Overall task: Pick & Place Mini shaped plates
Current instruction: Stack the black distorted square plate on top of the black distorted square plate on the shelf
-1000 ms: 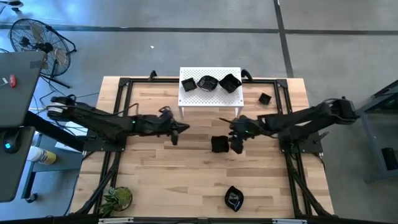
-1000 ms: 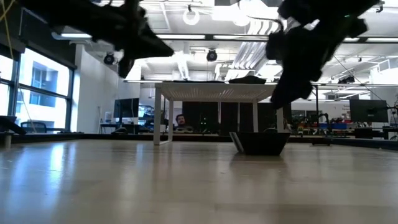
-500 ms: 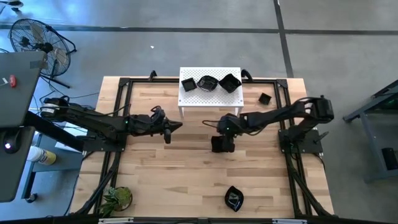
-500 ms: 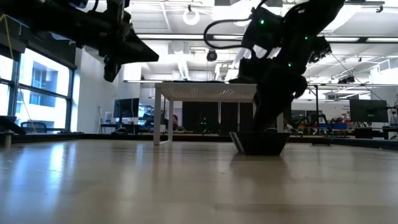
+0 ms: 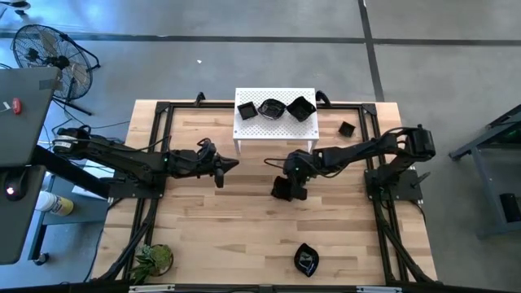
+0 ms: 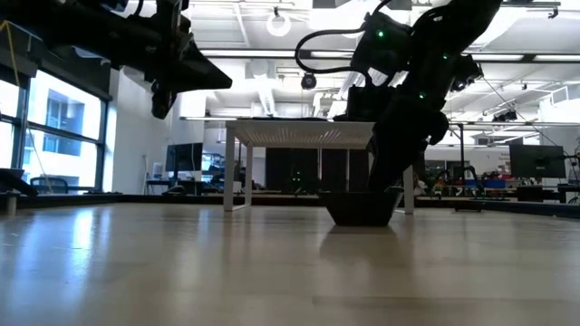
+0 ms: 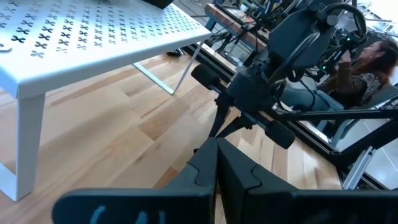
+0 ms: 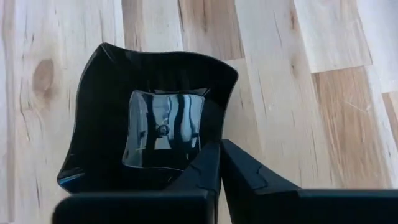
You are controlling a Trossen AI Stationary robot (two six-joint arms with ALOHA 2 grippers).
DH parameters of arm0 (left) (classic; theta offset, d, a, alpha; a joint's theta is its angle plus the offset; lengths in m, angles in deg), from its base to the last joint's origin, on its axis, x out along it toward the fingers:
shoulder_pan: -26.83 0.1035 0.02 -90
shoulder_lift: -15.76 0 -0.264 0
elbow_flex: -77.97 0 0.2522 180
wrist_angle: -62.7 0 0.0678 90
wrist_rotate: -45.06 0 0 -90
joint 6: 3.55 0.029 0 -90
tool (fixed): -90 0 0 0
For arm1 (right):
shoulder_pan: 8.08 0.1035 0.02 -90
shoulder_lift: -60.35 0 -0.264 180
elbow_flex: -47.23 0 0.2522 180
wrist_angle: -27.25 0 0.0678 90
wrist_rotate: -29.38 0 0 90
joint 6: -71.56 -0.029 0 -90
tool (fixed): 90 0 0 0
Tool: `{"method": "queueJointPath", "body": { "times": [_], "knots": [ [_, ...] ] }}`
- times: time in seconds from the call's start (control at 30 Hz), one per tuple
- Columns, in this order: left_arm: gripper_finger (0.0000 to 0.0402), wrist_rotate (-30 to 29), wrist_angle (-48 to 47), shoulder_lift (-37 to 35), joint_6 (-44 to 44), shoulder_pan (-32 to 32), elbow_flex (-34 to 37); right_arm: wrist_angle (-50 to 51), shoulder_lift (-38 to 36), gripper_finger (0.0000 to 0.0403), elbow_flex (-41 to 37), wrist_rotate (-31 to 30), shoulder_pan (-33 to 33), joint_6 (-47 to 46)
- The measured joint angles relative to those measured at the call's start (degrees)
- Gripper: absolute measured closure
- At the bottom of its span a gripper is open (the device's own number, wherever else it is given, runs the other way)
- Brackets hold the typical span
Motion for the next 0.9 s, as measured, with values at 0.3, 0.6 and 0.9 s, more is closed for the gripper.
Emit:
{"method": "queueJointPath", "body": {
  "times": [0.3, 0.6, 0.9],
  "knots": [
    [0.0401, -0.04, -0.15, 0.0, 0.16, 0.0, 0.0, 0.16, -2.47, 0.0395, 0.0, 5.15, -0.06, -3.8],
    [0.0401, -1.7, -0.14, 0.02, 0.14, 0.0, 0.0, 0.3, -19.13, 0.0398, 0.0, 9.13, -2.44, -12.31],
    [0.0401, -1.65, -0.12, 0.02, 0.14, 0.0, 0.0, 16.75, -28.46, 0.0393, 15.99, -2.53, -17.06, -19.34]
  ]
}}
